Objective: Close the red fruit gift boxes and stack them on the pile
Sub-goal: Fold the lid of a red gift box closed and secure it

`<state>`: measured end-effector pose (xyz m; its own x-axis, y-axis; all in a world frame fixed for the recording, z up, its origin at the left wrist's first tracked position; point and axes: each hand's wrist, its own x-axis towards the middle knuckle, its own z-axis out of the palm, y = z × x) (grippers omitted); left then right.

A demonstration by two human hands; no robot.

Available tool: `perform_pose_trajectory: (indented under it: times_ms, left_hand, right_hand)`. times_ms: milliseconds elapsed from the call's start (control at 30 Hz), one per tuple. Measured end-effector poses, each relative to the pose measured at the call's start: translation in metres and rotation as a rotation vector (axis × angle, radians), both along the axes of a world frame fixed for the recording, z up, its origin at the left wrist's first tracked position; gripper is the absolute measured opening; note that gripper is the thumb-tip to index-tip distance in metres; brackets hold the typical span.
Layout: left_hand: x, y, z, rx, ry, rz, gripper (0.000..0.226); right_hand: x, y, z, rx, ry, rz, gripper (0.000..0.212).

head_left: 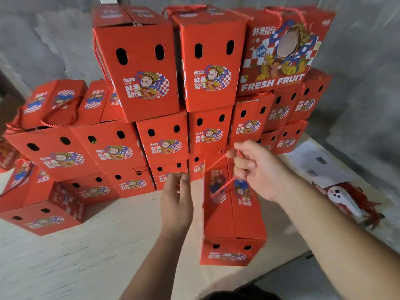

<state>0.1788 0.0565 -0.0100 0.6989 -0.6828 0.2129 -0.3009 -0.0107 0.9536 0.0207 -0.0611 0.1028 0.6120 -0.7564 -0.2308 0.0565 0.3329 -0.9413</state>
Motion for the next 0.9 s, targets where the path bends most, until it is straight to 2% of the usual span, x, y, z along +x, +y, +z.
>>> perform_pose_trajectory:
  times_ms: [67,133,233,367,467,600,733,767,833,900]
  left_hand:
    - [0.003,0.001,-0.012,0.114,0.236,-0.030,0.023]
    - [-0.001,0.007,-0.029,0.210,0.406,-0.013,0.021]
    - [-0.009,0.016,-0.051,0.369,0.602,-0.062,0.027]
    - [-0.019,0.020,-0.056,0.494,0.814,-0.149,0.039]
    - [-0.021,0.022,-0.056,0.454,0.909,-0.148,0.047]
    - [-0.014,0.022,-0.057,0.290,1.162,-0.169,0.062]
    - [-0.014,0.030,-0.064,0.337,1.195,-0.175,0.067]
    - [-0.014,0.032,-0.067,0.344,1.195,-0.158,0.068]
    - [-0.014,0.034,-0.073,0.303,1.224,-0.100,0.067]
    - [-0.011,0.036,-0.078,0.269,1.264,-0.051,0.067]
  right_hand:
    - [-0.003,-0.012,0.042,0.035,-0.293,-0.002,0.025]
    - [-0.001,-0.008,0.066,0.087,-0.406,0.035,0.023]
    - [0.003,0.009,0.068,0.151,-0.281,0.066,0.025]
    - [0.011,0.011,0.077,-0.175,0.118,0.093,0.033]
    - [0.020,0.000,0.100,-0.294,0.088,0.173,0.031]
    - [0.026,-0.005,0.101,-0.315,0.036,0.127,0.036]
    - [0.016,0.004,0.079,-0.348,0.336,0.193,0.033]
    - [0.014,0.006,0.080,-0.373,0.328,0.203,0.033]
    - [0.017,0.010,0.084,-0.363,0.153,0.183,0.033]
    - [0.026,0.018,0.080,-0.219,0.005,0.139,0.037]
